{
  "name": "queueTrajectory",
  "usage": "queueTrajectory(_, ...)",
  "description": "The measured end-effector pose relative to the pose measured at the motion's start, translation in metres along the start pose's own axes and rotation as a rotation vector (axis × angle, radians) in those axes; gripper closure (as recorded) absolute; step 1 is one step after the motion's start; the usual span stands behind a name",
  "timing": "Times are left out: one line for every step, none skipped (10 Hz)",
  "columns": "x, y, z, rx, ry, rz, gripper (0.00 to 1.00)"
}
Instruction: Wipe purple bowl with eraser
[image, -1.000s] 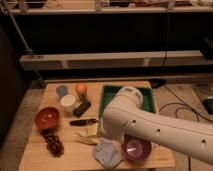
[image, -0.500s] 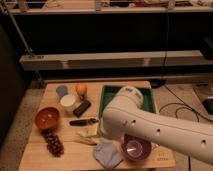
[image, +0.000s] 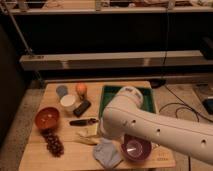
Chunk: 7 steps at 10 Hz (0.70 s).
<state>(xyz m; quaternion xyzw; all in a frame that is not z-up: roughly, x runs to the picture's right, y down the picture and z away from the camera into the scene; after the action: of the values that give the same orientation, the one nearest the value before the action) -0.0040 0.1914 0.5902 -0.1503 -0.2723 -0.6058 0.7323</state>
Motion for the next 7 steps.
queueTrajectory(0.0000, 0.0000, 0.0001, 0.000, 0.000, 0.000, 0.20)
queueTrajectory(0.0000, 0.0000, 0.0001, 0.000, 0.000, 0.000, 0.20)
queueTrajectory(0.0000, 0.0000, 0.0001, 0.000, 0.000, 0.000, 0.20)
queueTrajectory(0.0000, 0.0000, 0.0001, 0.000, 0.000, 0.000, 0.20)
queueTrajectory(-0.0001, 0.0000, 0.0002, 0.001, -0.001, 0.000, 0.20)
queueTrajectory(0.0009, 0.0003, 0.0004, 0.001, 0.000, 0.001, 0.20)
queueTrajectory(0.0030, -0.0008, 0.0014, -0.003, 0.004, -0.006, 0.20)
